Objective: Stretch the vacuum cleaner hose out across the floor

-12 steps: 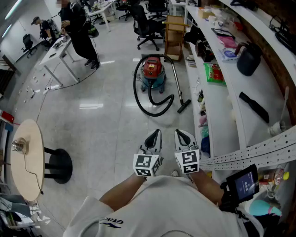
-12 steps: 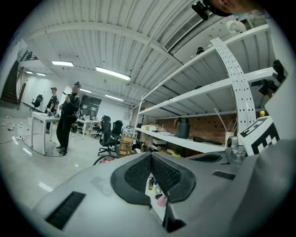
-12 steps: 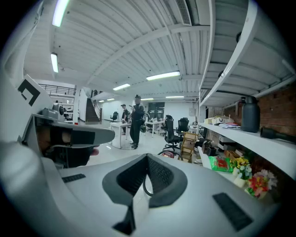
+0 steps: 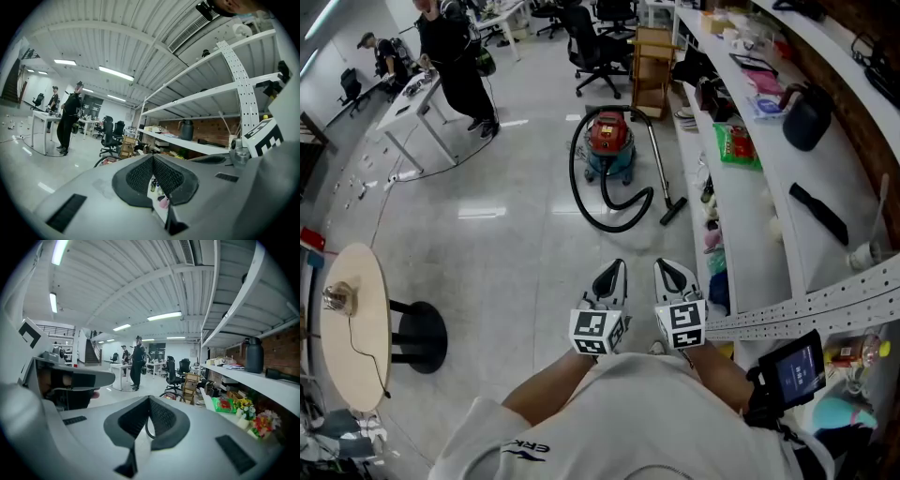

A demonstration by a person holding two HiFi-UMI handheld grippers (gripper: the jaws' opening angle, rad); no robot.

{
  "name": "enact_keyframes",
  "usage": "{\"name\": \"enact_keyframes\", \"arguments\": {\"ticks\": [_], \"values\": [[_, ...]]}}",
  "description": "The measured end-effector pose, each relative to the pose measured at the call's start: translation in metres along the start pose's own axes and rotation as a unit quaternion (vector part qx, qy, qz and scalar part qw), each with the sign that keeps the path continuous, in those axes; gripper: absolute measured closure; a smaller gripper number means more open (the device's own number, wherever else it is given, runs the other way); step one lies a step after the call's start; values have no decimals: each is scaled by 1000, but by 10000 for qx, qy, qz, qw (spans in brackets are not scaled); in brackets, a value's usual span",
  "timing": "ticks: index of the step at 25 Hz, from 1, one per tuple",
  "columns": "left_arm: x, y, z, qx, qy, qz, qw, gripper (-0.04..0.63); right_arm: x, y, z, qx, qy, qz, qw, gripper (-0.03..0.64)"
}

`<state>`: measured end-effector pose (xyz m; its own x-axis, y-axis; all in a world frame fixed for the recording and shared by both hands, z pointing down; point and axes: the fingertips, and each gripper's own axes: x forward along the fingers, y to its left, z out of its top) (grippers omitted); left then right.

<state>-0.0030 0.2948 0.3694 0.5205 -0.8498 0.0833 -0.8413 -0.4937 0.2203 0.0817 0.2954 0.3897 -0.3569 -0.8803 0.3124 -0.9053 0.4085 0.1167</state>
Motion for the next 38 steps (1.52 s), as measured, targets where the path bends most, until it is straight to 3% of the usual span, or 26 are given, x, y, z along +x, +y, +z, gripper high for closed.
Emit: {"name": "enact_keyframes", "arguments": {"ticks": [10,20,29,38], "values": [[-12,22,-4,-101,48,-160,9998,592,6,28,3,84,81,-169,9998,623],[-10,43,-14,-64,215,-86,9997,592,23,36,1,14,206,-114,9997,623],[59,56,-4,135,305,98,9994,592,76,-18,16,101,76,-6,9999,623],[145,55,10,48,331,292,9990,592,127,-92,34,100,-14,84,9999,623]]}}
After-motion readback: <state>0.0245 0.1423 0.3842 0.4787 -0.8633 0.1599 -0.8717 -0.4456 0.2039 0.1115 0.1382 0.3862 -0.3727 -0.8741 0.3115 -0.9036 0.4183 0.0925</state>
